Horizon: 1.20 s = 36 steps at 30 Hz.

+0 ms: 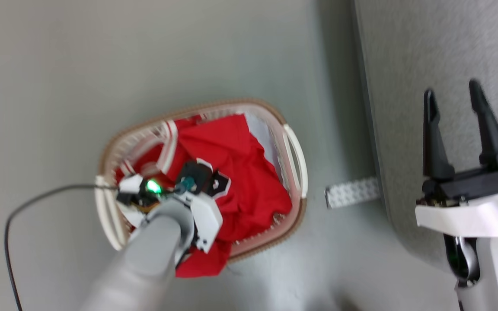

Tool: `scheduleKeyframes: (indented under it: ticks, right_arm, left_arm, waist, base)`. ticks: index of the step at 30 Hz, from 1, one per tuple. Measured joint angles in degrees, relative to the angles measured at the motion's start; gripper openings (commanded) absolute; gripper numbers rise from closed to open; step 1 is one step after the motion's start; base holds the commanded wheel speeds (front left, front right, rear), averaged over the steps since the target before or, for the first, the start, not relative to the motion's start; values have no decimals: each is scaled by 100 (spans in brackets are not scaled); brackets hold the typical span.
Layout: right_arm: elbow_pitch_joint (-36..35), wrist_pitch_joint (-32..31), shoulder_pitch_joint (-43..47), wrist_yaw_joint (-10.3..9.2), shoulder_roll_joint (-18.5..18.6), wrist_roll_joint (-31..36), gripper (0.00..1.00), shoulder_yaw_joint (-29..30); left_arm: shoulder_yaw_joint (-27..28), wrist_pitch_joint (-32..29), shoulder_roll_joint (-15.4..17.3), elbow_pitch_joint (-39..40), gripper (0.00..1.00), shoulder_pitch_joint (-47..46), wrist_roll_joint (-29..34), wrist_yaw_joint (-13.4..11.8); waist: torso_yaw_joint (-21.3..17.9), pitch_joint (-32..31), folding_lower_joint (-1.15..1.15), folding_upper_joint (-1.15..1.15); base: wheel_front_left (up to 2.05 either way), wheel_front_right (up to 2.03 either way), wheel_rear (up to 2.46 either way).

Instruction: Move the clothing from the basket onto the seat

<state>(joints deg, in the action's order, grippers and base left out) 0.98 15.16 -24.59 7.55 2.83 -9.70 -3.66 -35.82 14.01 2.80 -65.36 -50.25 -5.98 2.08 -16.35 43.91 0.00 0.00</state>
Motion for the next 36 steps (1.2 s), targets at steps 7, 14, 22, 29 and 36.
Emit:
scheduleKeyframes:
  ticks: [7,14,22,29,36]
  right_arm:
    - [344,0,370,0,-1,107,100,79]
    - [610,0,734,0,-3,259,100,191]
    - [868,1,1188,0,-2,381,100,292]
    - [1188,1,1486,0,-1,417,100,348]
    - [1555,2,1684,0,3,400,100,258]
  left_arm:
    - [179,97,1,846,0,859,-528,100]
    - [321,104,103,2027,0,1650,-853,109]
    - [498,-367,482,3742,0,2434,-1128,-114]
    - [747,-905,864,5311,0,3026,-1336,-423]
    - [979,-1344,1194,6277,0,3465,-1536,-692]
  waist:
    - [275,-978,-1,0]
    - [579,-1899,-1,0]
    - [885,-2767,-2,0]
    - [1025,-3392,-2,0]
    - [989,-3929,-2,0]
  base:
    - [0,0,0]
    - [0,0,0]
    - [0,0,0]
    - [0,0,0]
    - [0,0,0]
